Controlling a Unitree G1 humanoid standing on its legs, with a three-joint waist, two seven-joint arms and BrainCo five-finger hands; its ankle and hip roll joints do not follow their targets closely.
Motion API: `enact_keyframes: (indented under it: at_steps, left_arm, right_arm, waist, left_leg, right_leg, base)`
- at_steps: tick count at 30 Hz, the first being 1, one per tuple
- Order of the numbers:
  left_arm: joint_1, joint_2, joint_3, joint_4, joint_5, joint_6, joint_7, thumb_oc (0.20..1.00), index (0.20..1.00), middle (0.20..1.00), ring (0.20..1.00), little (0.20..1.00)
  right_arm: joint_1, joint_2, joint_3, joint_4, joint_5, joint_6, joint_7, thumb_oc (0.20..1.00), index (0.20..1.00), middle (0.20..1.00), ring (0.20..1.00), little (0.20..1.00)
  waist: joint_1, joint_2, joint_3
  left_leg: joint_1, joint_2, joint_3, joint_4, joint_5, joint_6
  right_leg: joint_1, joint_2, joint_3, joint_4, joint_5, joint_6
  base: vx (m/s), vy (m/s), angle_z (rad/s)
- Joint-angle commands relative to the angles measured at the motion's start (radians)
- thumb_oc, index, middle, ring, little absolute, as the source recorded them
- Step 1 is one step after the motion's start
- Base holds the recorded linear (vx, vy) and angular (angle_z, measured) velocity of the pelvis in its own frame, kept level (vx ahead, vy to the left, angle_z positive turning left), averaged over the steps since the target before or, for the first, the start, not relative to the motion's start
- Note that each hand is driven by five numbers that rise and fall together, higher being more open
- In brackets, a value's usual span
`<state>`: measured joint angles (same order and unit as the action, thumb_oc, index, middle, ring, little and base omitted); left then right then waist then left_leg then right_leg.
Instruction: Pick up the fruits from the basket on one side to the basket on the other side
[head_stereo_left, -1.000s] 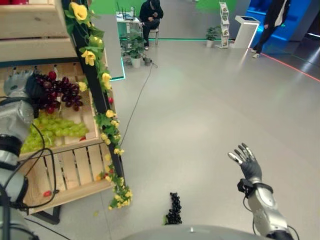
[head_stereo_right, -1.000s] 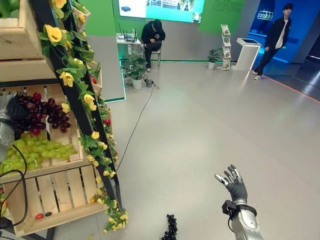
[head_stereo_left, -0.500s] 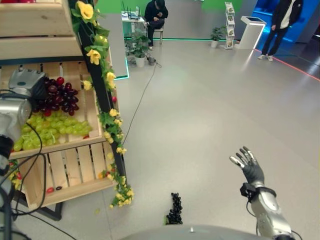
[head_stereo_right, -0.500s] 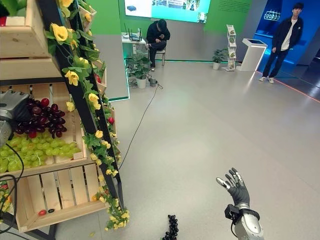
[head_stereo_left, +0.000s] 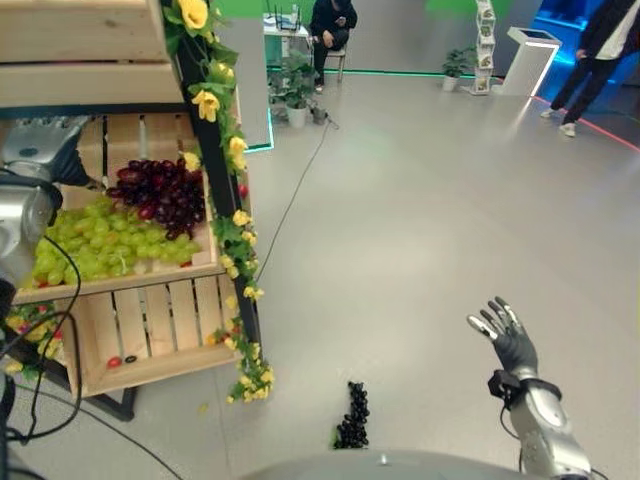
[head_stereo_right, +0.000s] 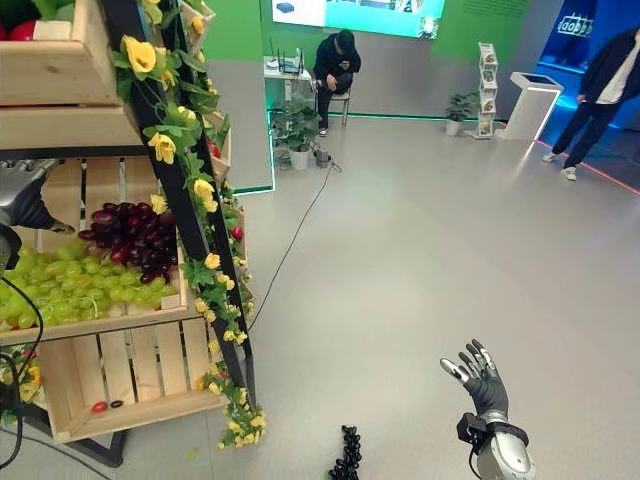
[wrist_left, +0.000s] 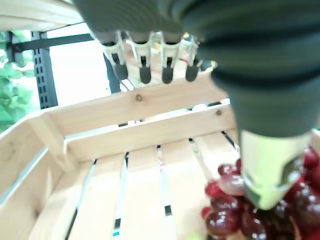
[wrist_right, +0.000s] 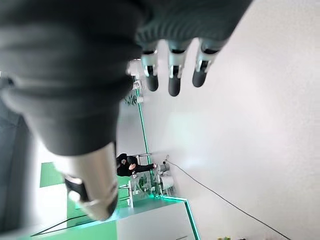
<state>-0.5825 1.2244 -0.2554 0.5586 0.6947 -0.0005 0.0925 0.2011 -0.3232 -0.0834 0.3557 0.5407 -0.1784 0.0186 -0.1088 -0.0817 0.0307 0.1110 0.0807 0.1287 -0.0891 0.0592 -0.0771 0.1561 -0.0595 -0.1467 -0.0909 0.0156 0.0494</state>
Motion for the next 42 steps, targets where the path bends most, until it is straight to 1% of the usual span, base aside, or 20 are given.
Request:
enact_keyframes:
  at_steps: [1,5,8,11,12,13,14,15,17,20,22,24,26,31,33,35,36,38,39,42]
  left_arm:
    - [-0.035,0.055,0.098,0.001,0.048,0.036,0.011,1.0,1.0,1.0,1.0,1.0]
    - [0.001,0.051,0.142,-0.038,0.042,0.042,0.01,1.0,1.0,1.0,1.0,1.0]
    - [0.048,0.01,0.215,-0.082,-0.015,0.046,0.033,1.0,1.0,1.0,1.0,1.0]
    - [0.113,-0.116,0.34,-0.095,-0.259,0.016,0.098,1.0,1.0,1.0,1.0,1.0]
    - [0.176,-0.153,0.403,-0.112,-0.332,-0.015,0.125,1.0,1.0,1.0,1.0,1.0]
    - [0.258,-0.227,0.45,-0.144,-0.447,-0.065,0.132,1.0,1.0,1.0,1.0,1.0]
    - [0.268,-0.229,0.459,-0.148,-0.45,-0.066,0.13,1.0,1.0,1.0,1.0,1.0]
    - [0.307,-0.273,0.479,-0.168,-0.534,-0.1,0.121,1.0,1.0,1.0,1.0,1.0]
    - [0.402,-0.408,0.527,-0.226,-0.792,-0.196,0.076,1.0,1.0,1.0,1.0,1.0]
    - [0.487,-0.61,0.515,-0.312,-1.018,-0.267,0.028,1.0,1.0,1.0,1.0,1.0]
    - [0.51,-0.691,0.503,-0.357,-1.053,-0.299,0.027,1.0,1.0,1.0,1.0,1.0]
    - [0.539,-0.803,0.493,-0.379,-1.183,-0.322,-0.018,1.0,1.0,1.0,1.0,1.0]
    - [0.575,-0.903,0.457,-0.456,-1.222,-0.354,-0.028,1.0,1.0,1.0,1.0,1.0]
    - [0.646,-0.955,0.411,-0.539,-1.213,-0.375,-0.073,1.0,1.0,1.0,1.0,1.0]
    - [0.672,-0.95,0.395,-0.562,-1.174,-0.384,-0.08,1.0,1.0,1.0,1.0,1.0]
    - [0.678,-0.964,0.393,-0.558,-1.185,-0.384,-0.077,1.0,1.0,1.0,1.0,1.0]
    - [0.677,-0.959,0.398,-0.566,-1.176,-0.391,-0.08,1.0,1.0,1.0,1.0,1.0]
    - [0.683,-0.95,0.41,-0.57,-1.171,-0.399,-0.089,1.0,1.0,1.0,1.0,1.0]
    - [0.687,-0.946,0.411,-0.582,-1.173,-0.401,-0.098,1.0,1.0,1.0,1.0,1.0]
    - [0.686,-0.943,0.404,-0.602,-1.163,-0.414,-0.11,1.0,1.0,1.0,1.0,1.0]
  right_arm:
    - [-0.051,-0.03,-0.067,-0.049,-0.02,-0.029,0.014,1.0,1.0,1.0,1.0,1.0]
    - [-0.053,-0.031,-0.072,-0.05,-0.025,-0.022,0.015,1.0,1.0,1.0,1.0,1.0]
    - [-0.061,-0.03,-0.071,-0.052,-0.034,-0.018,0.013,1.0,1.0,1.0,1.0,1.0]
    - [-0.082,-0.032,-0.074,-0.049,-0.033,-0.022,0.009,1.0,1.0,1.0,1.0,1.0]
    - [-0.086,-0.033,-0.078,-0.049,-0.032,-0.023,0.006,1.0,1.0,1.0,1.0,1.0]
    - [-0.098,-0.035,-0.088,-0.051,-0.035,-0.026,0.0,1.0,1.0,1.0,1.0,1.0]
    - [-0.097,-0.039,-0.085,-0.052,-0.035,-0.025,0.0,1.0,1.0,1.0,1.0,1.0]
    - [-0.102,-0.041,-0.09,-0.051,-0.034,-0.025,-0.005,1.0,1.0,1.0,1.0,1.0]
    - [-0.114,-0.035,-0.102,-0.058,-0.021,-0.031,-0.009,1.0,1.0,1.0,1.0,1.0]
    - [-0.128,-0.034,-0.103,-0.062,-0.018,-0.048,-0.017,1.0,1.0,1.0,1.0,1.0]
    - [-0.14,-0.033,-0.106,-0.068,-0.012,-0.065,-0.024,1.0,1.0,1.0,1.0,1.0]
    - [-0.148,-0.034,-0.108,-0.074,-0.013,-0.08,-0.031,1.0,1.0,1.0,1.0,1.0]
    - [-0.164,-0.028,-0.106,-0.089,-0.006,-0.107,-0.037,1.0,1.0,1.0,1.0,1.0]
    - [-0.164,-0.037,-0.119,-0.104,-0.005,-0.143,-0.048,1.0,1.0,1.0,1.0,1.0]
    - [-0.163,-0.047,-0.127,-0.102,-0.008,-0.153,-0.053,1.0,1.0,1.0,1.0,1.0]
    - [-0.166,-0.056,-0.137,-0.105,-0.021,-0.158,-0.07,1.0,1.0,1.0,1.0,1.0]
    - [-0.17,-0.061,-0.143,-0.11,-0.025,-0.16,-0.076,1.0,1.0,1.0,1.0,1.0]
    - [-0.172,-0.063,-0.141,-0.126,-0.034,-0.162,-0.075,1.0,1.0,1.0,1.0,1.0]
    - [-0.171,-0.063,-0.138,-0.137,-0.038,-0.161,-0.073,1.0,1.0,1.0,1.0,1.0]
    - [-0.163,-0.05,-0.132,-0.133,-0.034,-0.165,-0.072,1.0,1.0,1.0,1.0,1.0]
  waist:
    - [-0.002,0.01,-0.006]
    - [0.001,0.01,-0.004]
    - [0.005,0.012,0.002]
    - [0.011,0.015,0.015]
    - [0.013,0.02,0.02]
    - [0.016,0.025,0.028]
    - [0.013,0.029,0.027]
    - [0.014,0.031,0.03]
    - [0.021,0.037,0.044]
    - [0.028,0.035,0.063]
    - [0.034,0.032,0.077]
    - [0.043,0.026,0.091]
    - [0.065,0.02,0.11]
    - [0.101,0.03,0.14]
    - [0.116,0.041,0.158]
    - [0.121,0.049,0.166]
    - [0.119,0.048,0.164]
    - [0.113,0.039,0.157]
    - [0.111,0.033,0.152]
    - [0.097,0.026,0.132]
  left_leg:
    - [0.03,0.01,-0.022,0.076,-0.142,0.02]
    - [0.03,0.01,-0.022,0.076,-0.143,0.021]
    - [0.028,0.009,-0.023,0.083,-0.145,0.022]
    - [0.018,0.008,-0.029,0.093,-0.143,0.021]
    - [0.015,0.009,-0.031,0.095,-0.141,0.021]
    - [0.008,0.011,-0.036,0.102,-0.139,0.018]
    - [0.007,0.011,-0.036,0.103,-0.14,0.018]
    - [0.003,0.013,-0.037,0.108,-0.138,0.016]
    - [-0.008,0.017,-0.046,0.128,-0.136,0.011]
    - [-0.04,0.03,-0.059,0.169,-0.129,-0.005]
    - [-0.066,0.038,-0.074,0.204,-0.124,-0.019]
    - [-0.096,0.048,-0.092,0.244,-0.114,-0.034]
    - [-0.13,0.06,-0.127,0.282,-0.092,-0.05]
    - [-0.148,0.077,-0.208,0.276,-0.042,-0.069]
    - [-0.174,0.079,-0.244,0.229,0.007,-0.087]
    - [-0.213,0.081,-0.229,0.177,0.057,-0.089]
    - [-0.233,0.071,-0.225,0.178,0.06,-0.088]
    - [-0.218,0.061,-0.167,0.26,-0.002,-0.074]
    - [-0.199,0.054,-0.146,0.307,-0.053,-0.061]
    - [-0.128,0.025,-0.122,0.458,-0.178,-0.044]
  right_leg:
    - [0.004,-0.042,-0.032,0.111,-0.148,0.074]
    - [0.004,-0.042,-0.032,0.111,-0.148,0.073]
    - [-0.001,-0.043,-0.031,0.119,-0.15,0.072]
    - [-0.009,-0.045,-0.029,0.13,-0.153,0.066]
    - [-0.012,-0.045,-0.029,0.131,-0.155,0.061]
    - [-0.016,-0.043,-0.029,0.134,-0.158,0.055]
    - [-0.016,-0.043,-0.029,0.135,-0.158,0.054]
    - [-0.017,-0.042,-0.032,0.136,-0.16,0.051]
    - [-0.016,-0.036,-0.036,0.141,-0.165,0.04]
    - [-0.019,-0.024,-0.044,0.143,-0.174,0.02]
    - [-0.019,-0.011,-0.05,0.139,-0.179,0.004]
    - [-0.013,0.006,-0.057,0.128,-0.182,-0.012]
    - [0.006,0.03,-0.067,0.09,-0.178,-0.031]
    - [0.045,0.07,-0.084,0.024,-0.17,-0.051]
    - [0.034,0.073,-0.115,0.012,-0.162,-0.048]
    - [0.012,0.064,-0.157,0.005,-0.158,-0.04]
    - [-0.006,0.055,-0.174,0.006,-0.154,-0.036]
    - [-0.044,0.036,-0.201,0.019,-0.139,-0.033]
    - [-0.06,0.028,-0.204,0.026,-0.139,-0.033]
    - [-0.084,0.014,-0.22,0.032,-0.132,-0.037]
  base:
    - [0.0,0.0,0.0]
    - [0.0,0.0,0.0]
    - [0.0,0.0,0.0]
    - [-0.03,-0.013,0.0]
    - [-0.07,-0.038,0.01]
    - [-0.04,-0.032,-0.01]
    - [-0.03,-0.043,-0.01]
    - [-0.03,-0.037,0.0]
    - [-0.04,-0.063,0.03]
    - [-0.06,-0.101,0.11]
    - [-0.07,-0.141,0.27]
    - [-0.08,-0.204,0.28]
    - [-0.08,-0.225,0.37]
    - [-0.06,-0.162,0.25]
    - [-0.15,-0.03,0.46]
    - [-0.17,-0.015,0.49]
    - [-0.15,-0.066,0.49]
    - [-0.17,-0.091,0.61]
    - [-0.18,-0.072,0.6]
    - [-0.09,-0.035,0.09]
